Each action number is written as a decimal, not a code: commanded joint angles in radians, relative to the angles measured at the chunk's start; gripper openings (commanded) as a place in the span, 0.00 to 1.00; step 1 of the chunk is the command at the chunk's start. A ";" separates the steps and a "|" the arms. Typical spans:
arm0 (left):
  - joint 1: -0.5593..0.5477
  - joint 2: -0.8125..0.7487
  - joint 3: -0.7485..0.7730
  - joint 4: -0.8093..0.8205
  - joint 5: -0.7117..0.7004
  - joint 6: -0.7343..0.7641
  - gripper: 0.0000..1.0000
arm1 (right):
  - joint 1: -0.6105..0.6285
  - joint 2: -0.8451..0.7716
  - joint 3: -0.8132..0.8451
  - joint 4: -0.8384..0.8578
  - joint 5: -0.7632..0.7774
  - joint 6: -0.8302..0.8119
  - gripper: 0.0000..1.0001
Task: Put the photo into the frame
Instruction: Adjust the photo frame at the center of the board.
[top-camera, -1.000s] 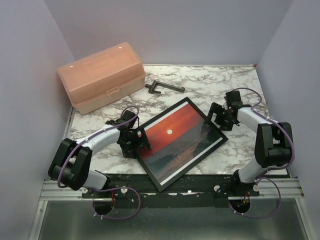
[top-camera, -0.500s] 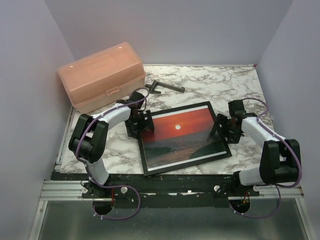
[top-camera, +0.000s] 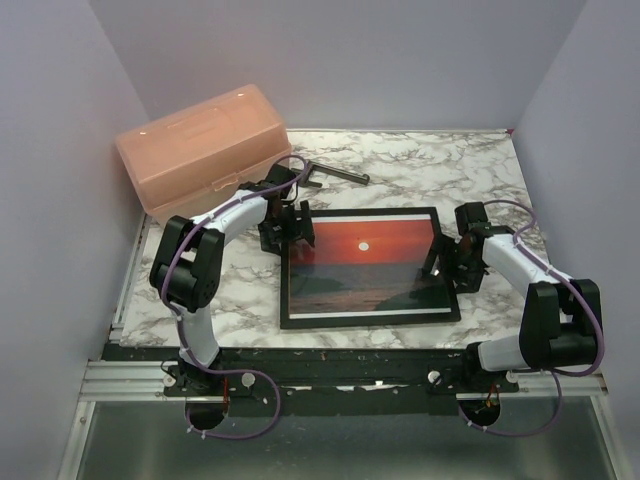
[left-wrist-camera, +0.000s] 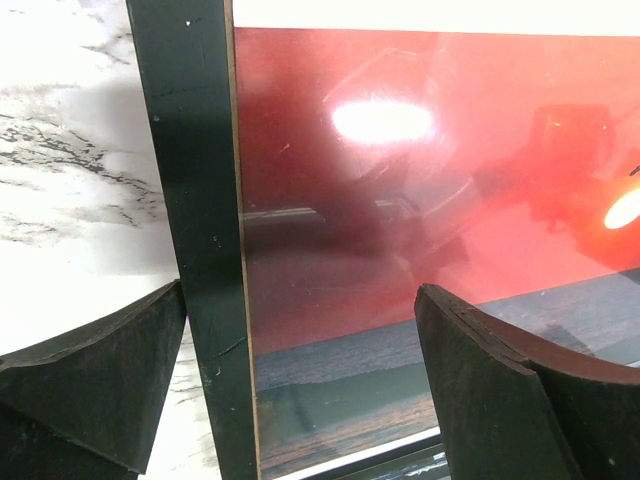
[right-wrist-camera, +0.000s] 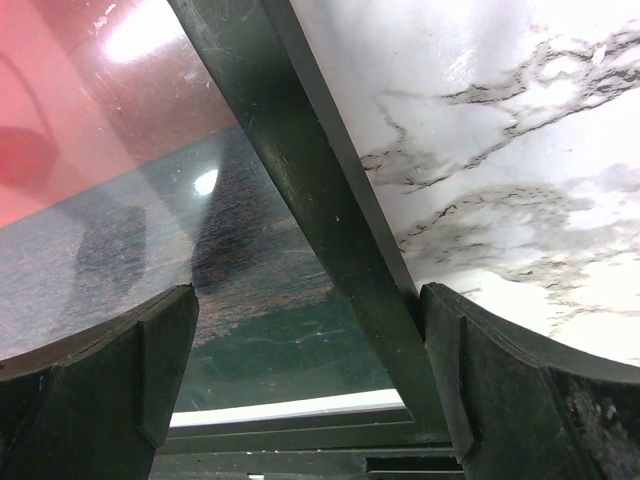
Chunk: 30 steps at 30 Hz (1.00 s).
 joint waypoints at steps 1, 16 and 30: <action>-0.039 -0.026 0.001 0.035 0.175 -0.045 0.95 | 0.036 -0.014 0.028 0.055 -0.171 0.085 1.00; -0.007 -0.079 0.042 -0.126 -0.078 0.007 0.99 | 0.036 -0.030 0.044 0.034 -0.161 0.074 1.00; 0.002 -0.178 -0.011 -0.087 -0.076 0.040 0.98 | 0.036 -0.058 0.038 0.021 -0.152 0.070 1.00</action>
